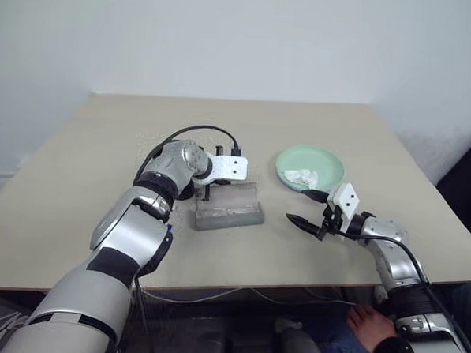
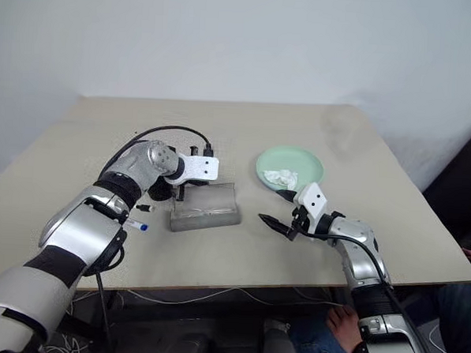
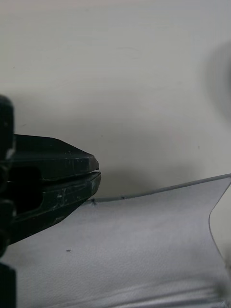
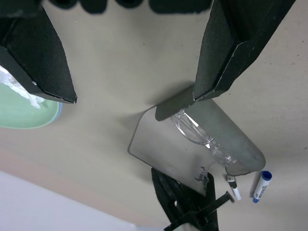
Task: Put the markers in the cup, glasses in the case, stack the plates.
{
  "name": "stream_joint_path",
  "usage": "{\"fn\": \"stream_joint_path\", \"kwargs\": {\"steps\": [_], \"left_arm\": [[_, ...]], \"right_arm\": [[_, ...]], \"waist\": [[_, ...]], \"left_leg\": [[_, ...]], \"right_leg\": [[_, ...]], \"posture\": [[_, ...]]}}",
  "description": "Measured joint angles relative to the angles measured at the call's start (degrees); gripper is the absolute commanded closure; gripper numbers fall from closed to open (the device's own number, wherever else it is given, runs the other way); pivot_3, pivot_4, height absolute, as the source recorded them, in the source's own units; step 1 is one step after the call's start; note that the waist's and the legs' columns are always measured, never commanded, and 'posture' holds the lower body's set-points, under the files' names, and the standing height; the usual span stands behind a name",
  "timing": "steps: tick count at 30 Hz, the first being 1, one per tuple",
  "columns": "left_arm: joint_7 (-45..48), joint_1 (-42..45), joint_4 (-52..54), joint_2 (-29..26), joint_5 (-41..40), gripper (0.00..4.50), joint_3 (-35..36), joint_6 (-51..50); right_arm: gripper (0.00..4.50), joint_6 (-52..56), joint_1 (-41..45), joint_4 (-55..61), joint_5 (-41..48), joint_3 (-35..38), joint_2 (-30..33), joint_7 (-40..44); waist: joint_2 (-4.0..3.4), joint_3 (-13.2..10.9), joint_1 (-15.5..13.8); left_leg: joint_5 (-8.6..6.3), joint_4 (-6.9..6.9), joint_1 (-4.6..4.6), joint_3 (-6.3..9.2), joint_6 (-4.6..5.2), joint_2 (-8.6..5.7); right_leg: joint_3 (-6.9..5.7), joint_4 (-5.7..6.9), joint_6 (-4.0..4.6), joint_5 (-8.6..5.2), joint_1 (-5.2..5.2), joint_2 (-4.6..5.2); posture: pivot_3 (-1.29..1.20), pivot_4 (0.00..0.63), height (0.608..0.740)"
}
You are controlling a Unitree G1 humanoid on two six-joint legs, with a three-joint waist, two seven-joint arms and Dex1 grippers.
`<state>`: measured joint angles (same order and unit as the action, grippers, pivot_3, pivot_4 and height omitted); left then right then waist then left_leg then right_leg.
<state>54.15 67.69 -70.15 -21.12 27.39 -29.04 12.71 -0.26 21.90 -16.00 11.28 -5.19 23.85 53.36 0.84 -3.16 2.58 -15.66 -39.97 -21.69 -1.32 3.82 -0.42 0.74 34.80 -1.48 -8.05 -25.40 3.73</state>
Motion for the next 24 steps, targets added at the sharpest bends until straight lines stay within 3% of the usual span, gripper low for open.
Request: {"fn": "stream_joint_path", "kwargs": {"steps": [8,14,19,24], "left_arm": [[15.3,-2.1,2.7,-0.6,-6.3,4.49,4.4,-2.9],[26.8,-7.6,17.6,-4.5,-12.2,4.49,7.5,-7.9],[28.5,-14.9,28.5,-7.2,-13.1,4.49,7.6,-12.1],[30.1,-18.0,38.7,-10.7,-20.4,4.49,12.5,-14.8]], "right_arm": [[0.30,0.2,-0.3,0.9,0.0,0.2,0.0,-0.2],[0.30,0.3,0.0,0.8,0.0,0.2,-0.1,-0.5],[0.30,0.4,0.5,0.5,0.0,0.1,-0.5,-0.1],[0.30,0.5,2.5,0.5,0.4,-0.3,-1.1,0.9]], "waist": [[0.01,0.0,0.0],[-0.01,0.0,0.1],[0.00,0.0,0.0],[-0.01,0.0,0.0]], "left_leg": [[0.00,-0.06,-0.07,0.01,0.01,0.02],[-0.02,-0.06,-0.04,-0.02,0.05,0.04],[-0.02,-0.15,-0.02,0.00,0.05,0.10],[-0.02,-0.19,-0.02,-0.01,0.05,0.09]], "right_leg": [[-0.01,0.01,0.01,0.00,-0.03,0.00],[0.03,0.01,0.01,0.00,-0.03,0.00],[0.03,0.09,0.02,0.00,-0.01,-0.02],[0.04,0.08,0.03,0.00,-0.01,0.02]], "posture": [[0.00,0.000,0.720],[0.00,0.000,0.720],[0.00,0.000,0.720],[0.00,0.000,0.720]]}}
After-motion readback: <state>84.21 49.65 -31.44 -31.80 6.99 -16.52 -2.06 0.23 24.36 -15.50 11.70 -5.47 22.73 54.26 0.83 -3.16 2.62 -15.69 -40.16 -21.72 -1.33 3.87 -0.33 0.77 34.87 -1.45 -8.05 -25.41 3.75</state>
